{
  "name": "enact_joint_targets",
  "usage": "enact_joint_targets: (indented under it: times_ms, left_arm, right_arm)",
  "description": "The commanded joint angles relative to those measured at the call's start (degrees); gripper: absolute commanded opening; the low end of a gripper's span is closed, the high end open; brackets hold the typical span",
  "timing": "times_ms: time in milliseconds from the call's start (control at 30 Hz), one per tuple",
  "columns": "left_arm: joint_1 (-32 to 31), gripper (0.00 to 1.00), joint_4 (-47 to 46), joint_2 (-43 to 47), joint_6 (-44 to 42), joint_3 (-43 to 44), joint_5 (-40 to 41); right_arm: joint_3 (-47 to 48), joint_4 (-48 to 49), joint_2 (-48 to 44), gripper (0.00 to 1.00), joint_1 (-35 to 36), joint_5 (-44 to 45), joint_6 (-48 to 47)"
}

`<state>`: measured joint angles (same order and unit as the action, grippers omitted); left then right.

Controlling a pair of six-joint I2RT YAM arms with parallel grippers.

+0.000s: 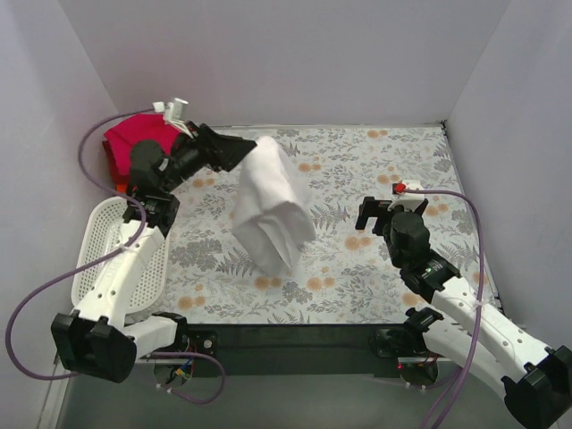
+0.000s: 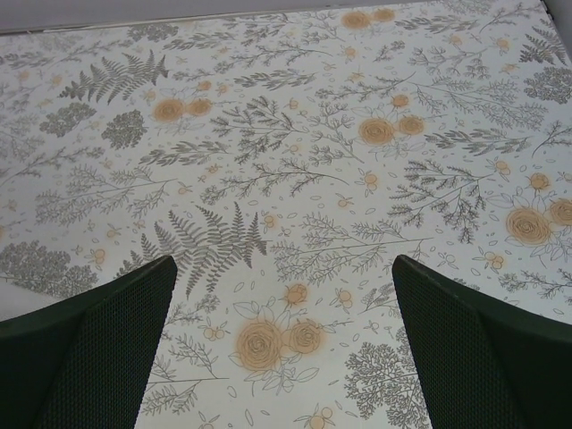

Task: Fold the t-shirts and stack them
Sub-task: Move the tshirt to the center of the board

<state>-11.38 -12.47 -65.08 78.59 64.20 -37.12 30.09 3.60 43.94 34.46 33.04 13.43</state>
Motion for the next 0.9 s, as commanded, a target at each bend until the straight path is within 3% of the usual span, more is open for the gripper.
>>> enact_joint_targets:
  times_ms: [0,33,100,167,300,367,500,633,867]
  left_arm:
    - [-6.3,0.73,5.9,-7.3,-6.2,-6.6,7.8]
    - [-8.6,0.78,9.5,-9.2,-8.6,-7.3,14.7]
    - [-9.9,0.79,11.4,-13.4,-9.7,-10.5,21.3]
    - [-10.7,0.79,11.5,-14.6,-9.4,-13.1,30.0]
    - [-11.1,0.79,9.7,-9.9,-8.3,-21.7,39.5]
    - [-12.7,0.79,9.5,-4.7,-6.7,-25.2,42.9]
    - [-16.7,0.79,11.9,3.6,-3.2,-32.8,51.5]
    - [-18.8,0.79,16.3,8.8,0.9,-38.1,52.5]
    - [-22.3,0.78,18.0,11.2,5.5,-45.7,49.8]
  right_arm:
    - [-0.7,-0.4,-0.6,0.98,-0.3,0.3,1.0]
    - [-0.8,-1.0,-0.5,0.98,-0.3,-0.2,1.0]
    - [-0.9,-1.4,-0.4,0.96,-0.3,-1.5,1.6]
    - [-1.3,-1.2,-0.1,0.92,-0.2,-7.2,2.4]
    - [-3.6,2.7,1.8,0.82,0.6,-22.7,3.6]
    - [-4.3,4.0,3.8,0.82,3.5,-24.1,4.5]
    - [-3.5,4.4,8.8,0.82,13.7,-18.1,4.5]
    - [-0.5,6.2,15.0,0.82,21.7,-17.0,4.7]
    - [4.7,14.2,28.6,0.82,26.4,-18.5,4.6]
